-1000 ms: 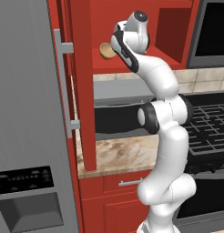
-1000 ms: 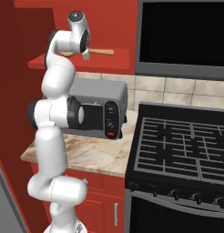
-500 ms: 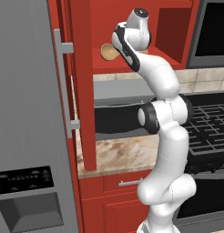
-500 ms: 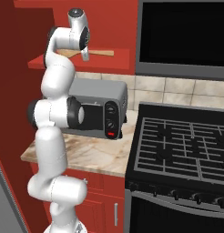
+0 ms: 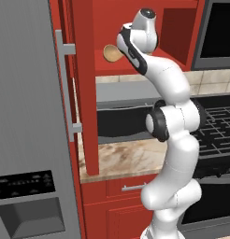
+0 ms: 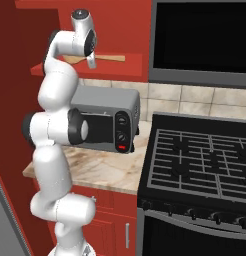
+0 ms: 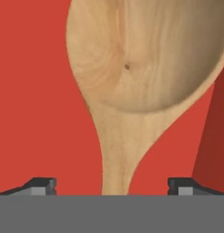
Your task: Organize the utensils by type. Pick up the wooden spoons from the counter and place them in the open cabinet. Then pick up the metallic utensils from the counter and place them in the open drawer.
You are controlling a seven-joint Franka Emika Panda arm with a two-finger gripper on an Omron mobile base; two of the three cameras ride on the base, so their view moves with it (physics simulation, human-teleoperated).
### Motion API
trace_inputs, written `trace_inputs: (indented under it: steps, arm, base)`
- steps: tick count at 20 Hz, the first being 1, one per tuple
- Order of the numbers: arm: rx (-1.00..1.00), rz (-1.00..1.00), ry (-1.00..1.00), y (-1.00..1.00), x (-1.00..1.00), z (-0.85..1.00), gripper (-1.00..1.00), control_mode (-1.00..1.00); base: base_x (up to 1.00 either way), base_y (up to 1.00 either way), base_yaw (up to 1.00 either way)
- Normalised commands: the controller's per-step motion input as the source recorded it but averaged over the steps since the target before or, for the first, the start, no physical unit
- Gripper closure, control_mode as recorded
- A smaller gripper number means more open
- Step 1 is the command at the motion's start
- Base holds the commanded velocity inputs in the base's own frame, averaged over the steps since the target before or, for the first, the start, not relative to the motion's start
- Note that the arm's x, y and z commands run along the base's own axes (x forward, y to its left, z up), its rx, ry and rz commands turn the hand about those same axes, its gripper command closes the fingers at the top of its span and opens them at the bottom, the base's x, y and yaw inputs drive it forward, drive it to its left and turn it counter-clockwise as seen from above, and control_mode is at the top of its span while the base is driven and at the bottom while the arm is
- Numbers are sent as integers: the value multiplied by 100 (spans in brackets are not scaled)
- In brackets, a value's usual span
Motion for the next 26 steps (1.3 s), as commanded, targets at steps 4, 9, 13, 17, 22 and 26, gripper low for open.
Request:
trace_inputs:
  steps: [4,9,13,17,22,26]
  arm:
    - [0,0,-13,0,-29,-6,-100,-100]
    - [0,0,-13,0,-37,-4,-100,-100]
    - [0,0,-4,-1,-50,-1,-100,-100]
    - [2,0,0,-3,-58,5,-100,-100]
    - [9,-4,0,-5,-75,14,-100,-100]
    - [26,-16,0,-2,-80,16,-100,-100]
  base:
    - [0,0,0]
    - [0,0,0]
    - [0,0,0]
    - [0,0,0]
    - [0,0,0]
    - [0,0,0]
